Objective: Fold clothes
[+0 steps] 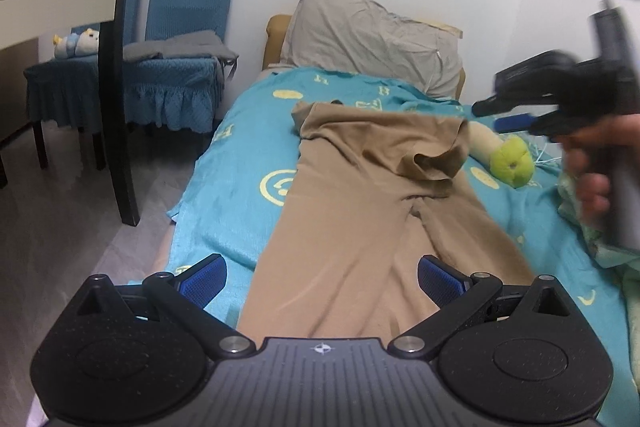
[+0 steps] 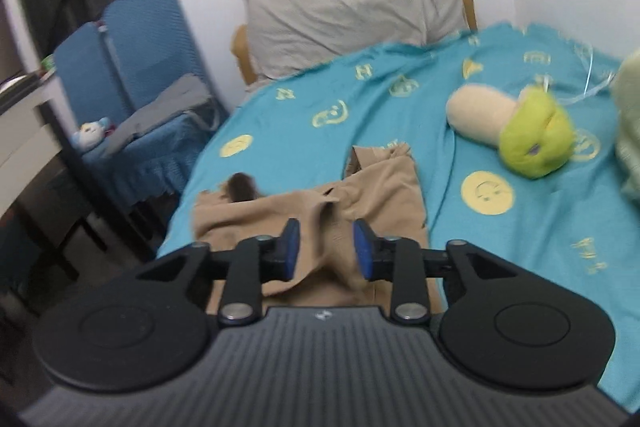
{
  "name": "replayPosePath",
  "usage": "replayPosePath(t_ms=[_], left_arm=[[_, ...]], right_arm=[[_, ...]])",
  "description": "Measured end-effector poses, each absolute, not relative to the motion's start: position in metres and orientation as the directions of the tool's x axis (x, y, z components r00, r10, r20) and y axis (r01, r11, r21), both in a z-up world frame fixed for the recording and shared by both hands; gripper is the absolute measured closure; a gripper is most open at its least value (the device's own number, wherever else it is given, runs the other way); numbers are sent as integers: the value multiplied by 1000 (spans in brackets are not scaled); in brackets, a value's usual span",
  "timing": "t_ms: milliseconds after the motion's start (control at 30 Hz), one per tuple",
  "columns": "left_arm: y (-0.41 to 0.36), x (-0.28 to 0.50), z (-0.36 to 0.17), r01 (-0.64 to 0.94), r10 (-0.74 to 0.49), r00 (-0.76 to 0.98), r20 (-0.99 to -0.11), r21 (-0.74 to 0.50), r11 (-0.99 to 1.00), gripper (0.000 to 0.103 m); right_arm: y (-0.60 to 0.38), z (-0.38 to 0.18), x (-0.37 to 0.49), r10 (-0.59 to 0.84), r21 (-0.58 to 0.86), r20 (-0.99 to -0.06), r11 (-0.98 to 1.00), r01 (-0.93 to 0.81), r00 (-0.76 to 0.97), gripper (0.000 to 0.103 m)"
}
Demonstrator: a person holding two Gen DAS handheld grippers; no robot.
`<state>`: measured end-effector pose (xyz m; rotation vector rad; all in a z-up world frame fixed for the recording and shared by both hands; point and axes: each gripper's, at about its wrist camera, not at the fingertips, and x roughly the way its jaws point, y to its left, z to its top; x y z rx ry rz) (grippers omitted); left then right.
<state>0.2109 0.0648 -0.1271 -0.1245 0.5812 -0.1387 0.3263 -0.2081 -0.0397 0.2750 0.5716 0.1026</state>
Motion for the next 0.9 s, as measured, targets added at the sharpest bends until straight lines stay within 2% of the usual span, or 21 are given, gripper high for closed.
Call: replayPosePath(t_ms=[33, 100, 167, 300, 433, 567, 733, 900], left_arm=[[63, 206, -124, 99, -167, 830, -531, -154, 983, 0], [61, 196, -118, 99, -163, 835, -525, -147, 984, 0], [60, 185, -113, 98, -159, 836, -525, -143, 985, 0], [58, 165, -106, 98, -142, 835, -531, -111, 989, 0], [57, 159, -106, 93, -134, 814, -565, -101, 990, 0], [59, 158, -112, 92, -128, 770, -626, -90, 992, 1], [80, 165, -113, 86, -133, 688, -713, -102, 991, 3], [122, 183, -108, 79, -223, 551, -804, -216, 973, 5]], right_arm=[[-208, -31, 310, 175, 274, -512, 961, -33, 841, 51], [-211, -17, 282, 171, 274, -500, 961, -32, 849, 33], [-214, -6, 248, 189, 282, -486, 958, -52, 853, 29], [-216, 10, 178, 222, 296, -465, 951, -86, 857, 29], [-216, 6, 111, 274, 320, -435, 938, -137, 858, 0], [-224, -9, 77, 289, 359, -438, 924, -129, 851, 0], [-240, -14, 82, 247, 388, -430, 919, -70, 868, 0], [-260, -29, 97, 264, 487, -468, 873, -3, 843, 0]])
